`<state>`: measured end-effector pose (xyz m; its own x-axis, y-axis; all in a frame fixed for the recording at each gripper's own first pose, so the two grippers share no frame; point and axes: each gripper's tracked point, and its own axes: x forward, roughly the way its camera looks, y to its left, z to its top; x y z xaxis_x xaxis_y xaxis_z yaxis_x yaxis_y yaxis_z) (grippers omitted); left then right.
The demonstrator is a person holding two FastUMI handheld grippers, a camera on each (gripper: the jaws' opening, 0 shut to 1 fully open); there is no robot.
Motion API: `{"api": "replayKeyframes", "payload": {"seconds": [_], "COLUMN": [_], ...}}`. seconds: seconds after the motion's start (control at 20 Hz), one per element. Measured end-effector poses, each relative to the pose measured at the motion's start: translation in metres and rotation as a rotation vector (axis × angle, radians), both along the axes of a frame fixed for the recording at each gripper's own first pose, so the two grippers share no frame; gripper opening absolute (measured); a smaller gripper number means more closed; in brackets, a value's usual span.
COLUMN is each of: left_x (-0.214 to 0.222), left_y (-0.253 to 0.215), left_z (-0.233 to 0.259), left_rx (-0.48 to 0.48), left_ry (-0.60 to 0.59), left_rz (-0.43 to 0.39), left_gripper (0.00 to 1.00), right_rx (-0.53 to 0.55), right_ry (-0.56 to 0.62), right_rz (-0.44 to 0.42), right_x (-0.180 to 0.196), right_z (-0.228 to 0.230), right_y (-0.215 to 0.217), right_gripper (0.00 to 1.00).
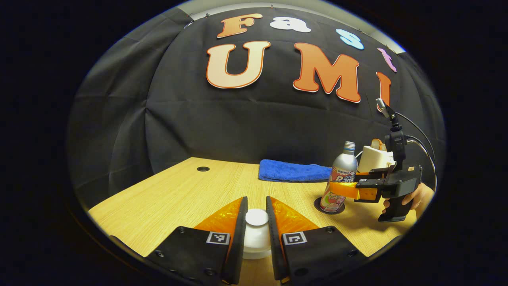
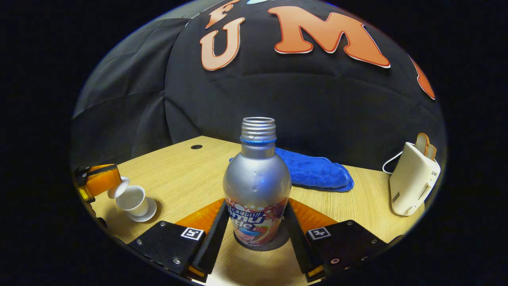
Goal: Open the teacup lid with one hand, grasp the water bottle and pour water into the teacup with the other hand; after pouring, place the water bottle on the coaster and then close the teacup lid.
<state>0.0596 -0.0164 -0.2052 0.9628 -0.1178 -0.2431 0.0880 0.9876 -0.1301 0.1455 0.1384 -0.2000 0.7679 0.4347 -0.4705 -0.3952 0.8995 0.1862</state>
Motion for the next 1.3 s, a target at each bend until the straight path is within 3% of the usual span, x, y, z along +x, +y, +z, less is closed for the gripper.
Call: {"api": "replayKeyframes", "payload": {"seconds": [0.15, 0.45, 0.6, 0.8, 1.0, 1.15, 1.2, 1.25, 1.3], "left_x": [0.005, 0.007, 0.008, 0.01, 0.01, 0.008, 0.008, 0.007, 0.006], "left_y": [-0.003, 0.002, 0.001, 0.001, -0.001, -0.004, -0.004, -0.005, -0.005], "left_z": [-0.01, -0.031, -0.037, -0.037, -0.038, -0.034, -0.03, -0.023, -0.016], "left_rx": [-0.005, 0.006, 0.013, 0.024, 0.038, 0.038, 0.04, 0.039, 0.04], "left_ry": [0.023, 0.063, 0.07, 0.055, 0.058, 0.051, 0.041, 0.025, 0.005], "left_rz": [-0.003, 0.008, 0.003, 0.004, -0.001, -0.01, -0.006, -0.007, -0.005], "left_gripper": [0.3, 0.34, 0.31, 0.35, 0.34, 0.54, 0.65, 0.64, 0.77], "right_rx": [-0.033, -0.05, -0.056, -0.062, -0.052, -0.048, -0.042, -0.035, -0.025], "right_ry": [0.03, 0.006, -0.013, -0.002, -0.017, -0.047, -0.059, -0.071, -0.083], "right_rz": [0.014, 0.058, 0.054, 0.048, 0.024, 0.012, 0.008, 0.003, -0.002], "right_x": [-0.008, -0.018, -0.021, -0.029, -0.036, -0.045, -0.048, -0.052, -0.055], "right_z": [-0.01, -0.006, -0.003, -0.006, 0.002, 0.016, 0.023, 0.029, 0.035], "right_y": [0.0, 0.0, -0.003, -0.01, -0.021, -0.03, -0.033, -0.034, -0.036], "right_gripper": [0.82, 0.84, 0.91, 0.98, 0.99, 0.99, 0.99, 0.99, 0.99]}}
